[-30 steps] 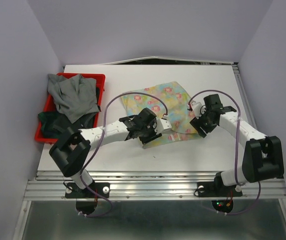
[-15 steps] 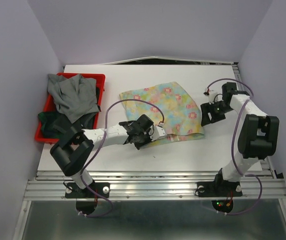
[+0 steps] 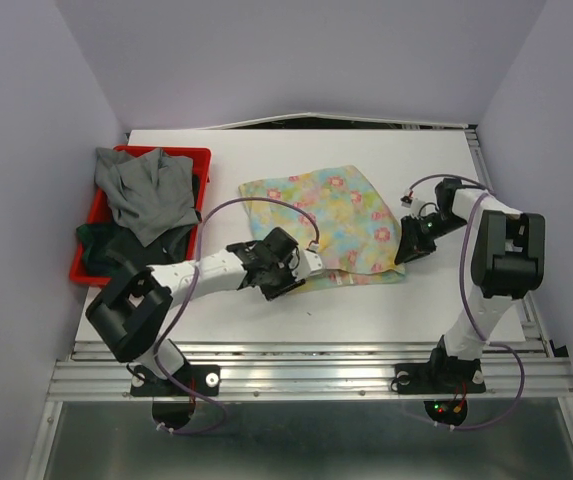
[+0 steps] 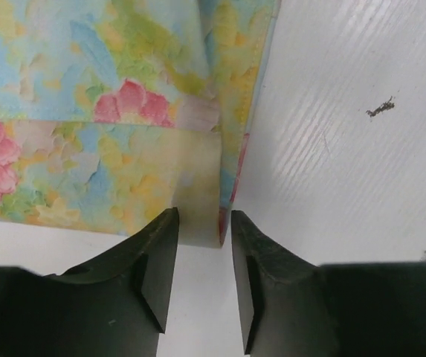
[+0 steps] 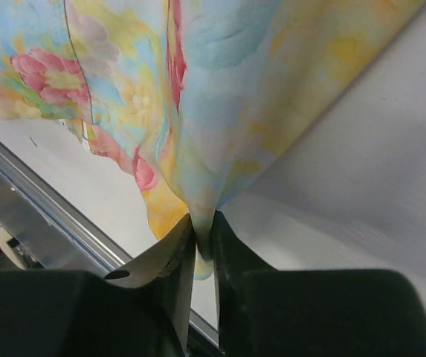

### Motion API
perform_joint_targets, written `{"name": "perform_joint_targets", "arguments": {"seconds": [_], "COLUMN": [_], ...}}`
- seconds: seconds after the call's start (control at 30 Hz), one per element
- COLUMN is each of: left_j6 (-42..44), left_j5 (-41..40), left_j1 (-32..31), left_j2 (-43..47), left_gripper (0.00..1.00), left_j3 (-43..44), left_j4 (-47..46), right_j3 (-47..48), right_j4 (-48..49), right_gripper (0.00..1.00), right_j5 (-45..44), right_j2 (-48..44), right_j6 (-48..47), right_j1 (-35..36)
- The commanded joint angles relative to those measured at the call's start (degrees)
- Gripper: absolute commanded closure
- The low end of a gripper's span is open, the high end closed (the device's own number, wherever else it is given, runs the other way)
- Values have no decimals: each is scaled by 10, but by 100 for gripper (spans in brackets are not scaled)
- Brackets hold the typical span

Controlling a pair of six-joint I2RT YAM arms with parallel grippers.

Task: Fold and stack the skirts
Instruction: Flatten the skirt out

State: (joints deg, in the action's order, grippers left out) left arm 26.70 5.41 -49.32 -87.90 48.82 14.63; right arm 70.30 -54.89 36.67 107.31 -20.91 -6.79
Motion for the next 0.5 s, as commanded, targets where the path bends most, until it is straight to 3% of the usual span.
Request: {"name": "perform_joint_targets", "arguments": {"seconds": [0.0, 0.07, 0.1, 0.23, 0.47], "left_j6": [-75, -119, -138, -179, -217], "left_j5": [67, 164, 206, 260, 309], "left_j1": [95, 153, 195, 251, 268], "left_j2": [23, 17, 12, -13, -53], "left_gripper": [50, 45, 44, 43, 39], "left_j3": [62, 77, 84, 82, 76], "left_j4": [71, 110, 126, 131, 121], "right_j3": [-6, -7, -9, -18, -33], "right_j4": [-5, -7, -7, -2, 1], "right_gripper": [89, 99, 99, 99, 99], "right_j5": [37, 42, 43, 49, 64], "right_j2": [-6, -15, -17, -29, -51], "right_j6": [7, 10, 9, 18, 26], "right_j1": [-6, -6, -6, -6, -6]}}
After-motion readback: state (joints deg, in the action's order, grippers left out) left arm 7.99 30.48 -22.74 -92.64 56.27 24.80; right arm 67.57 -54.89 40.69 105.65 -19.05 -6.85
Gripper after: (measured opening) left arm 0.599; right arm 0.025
